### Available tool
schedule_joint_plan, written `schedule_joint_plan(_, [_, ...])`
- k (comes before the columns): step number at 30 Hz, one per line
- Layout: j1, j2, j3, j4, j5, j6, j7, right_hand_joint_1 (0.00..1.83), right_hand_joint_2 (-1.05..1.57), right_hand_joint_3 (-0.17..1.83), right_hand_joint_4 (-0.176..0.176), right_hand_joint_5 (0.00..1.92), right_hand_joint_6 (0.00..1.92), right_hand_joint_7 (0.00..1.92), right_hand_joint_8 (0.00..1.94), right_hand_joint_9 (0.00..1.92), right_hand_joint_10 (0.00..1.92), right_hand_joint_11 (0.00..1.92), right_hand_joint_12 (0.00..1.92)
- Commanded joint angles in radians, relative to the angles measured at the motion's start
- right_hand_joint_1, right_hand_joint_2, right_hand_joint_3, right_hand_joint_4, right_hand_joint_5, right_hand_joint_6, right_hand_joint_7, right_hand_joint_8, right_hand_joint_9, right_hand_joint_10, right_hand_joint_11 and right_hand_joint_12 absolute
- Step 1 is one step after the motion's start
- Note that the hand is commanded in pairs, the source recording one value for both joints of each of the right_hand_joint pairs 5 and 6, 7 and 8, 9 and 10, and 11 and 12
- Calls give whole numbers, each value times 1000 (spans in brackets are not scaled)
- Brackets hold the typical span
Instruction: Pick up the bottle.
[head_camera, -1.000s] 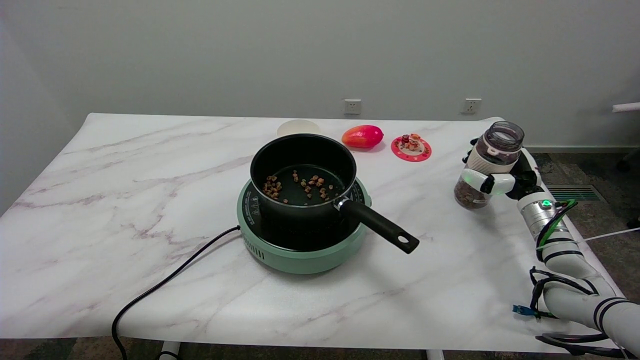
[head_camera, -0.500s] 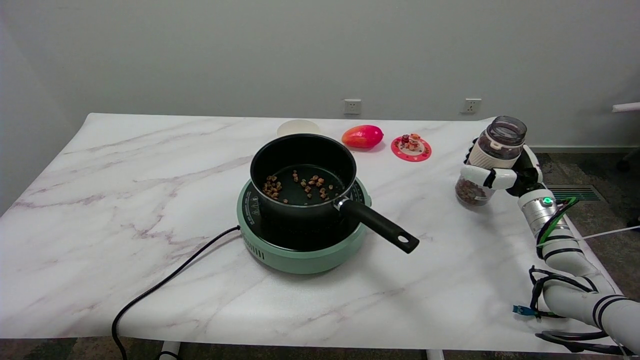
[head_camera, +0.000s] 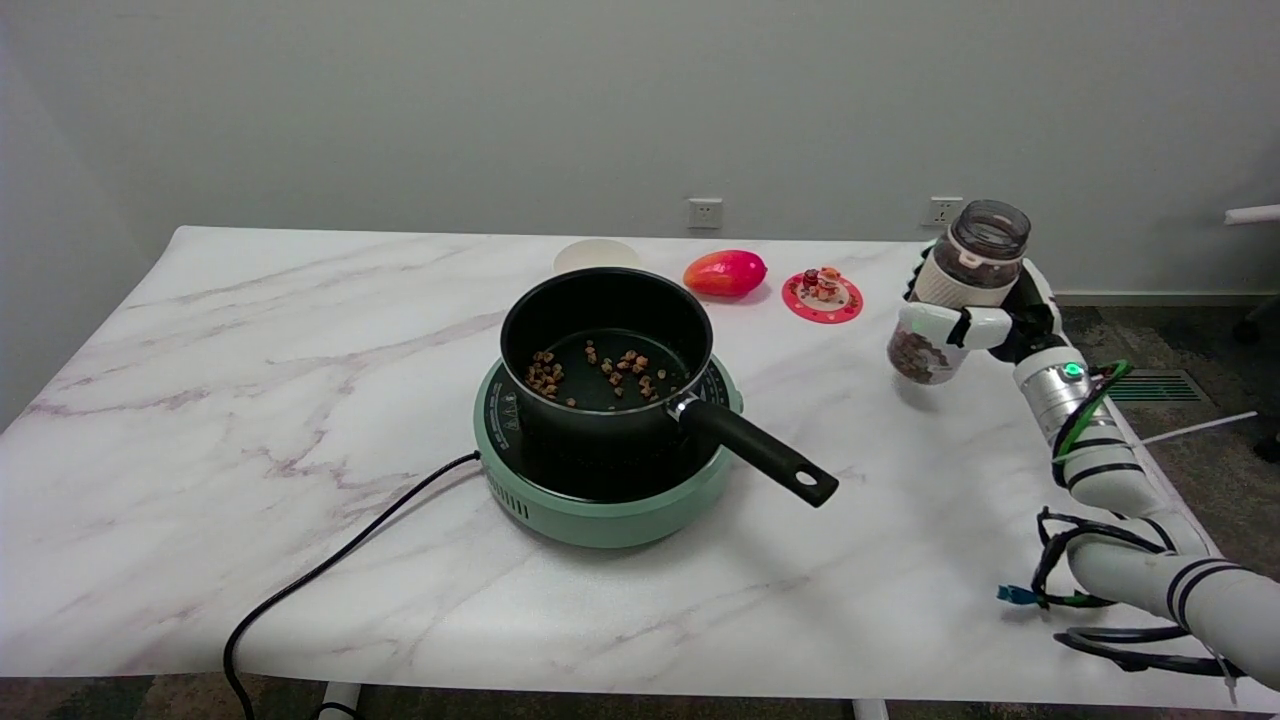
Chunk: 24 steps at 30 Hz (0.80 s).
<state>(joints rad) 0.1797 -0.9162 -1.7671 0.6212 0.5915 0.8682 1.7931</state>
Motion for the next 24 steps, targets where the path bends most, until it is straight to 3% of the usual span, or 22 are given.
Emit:
schedule_joint_plan(1, [114, 6, -70, 135, -96, -93, 10, 1451, 904, 499, 0, 1861, 1861, 1830, 1830, 1261, 1261, 1135, 1135])
schedule_joint_plan(13, [141, 31, -24, 339, -288, -197, -18, 1448, 1092, 467, 0, 1920, 1920, 1907, 1907, 1315, 1315, 1205, 1205])
schedule_joint_plan(18, [140, 45, 53, 459, -438, -289, -33, 1444, 1126, 456, 0, 1920, 1920, 1917, 1917, 1325, 1325, 1216, 1216])
schedule_joint_plan(24, [150, 72, 59, 633, -506, -445, -77, 1446, 1129, 445, 0, 1920, 1920, 1917, 1917, 1332, 1332, 1220, 1220])
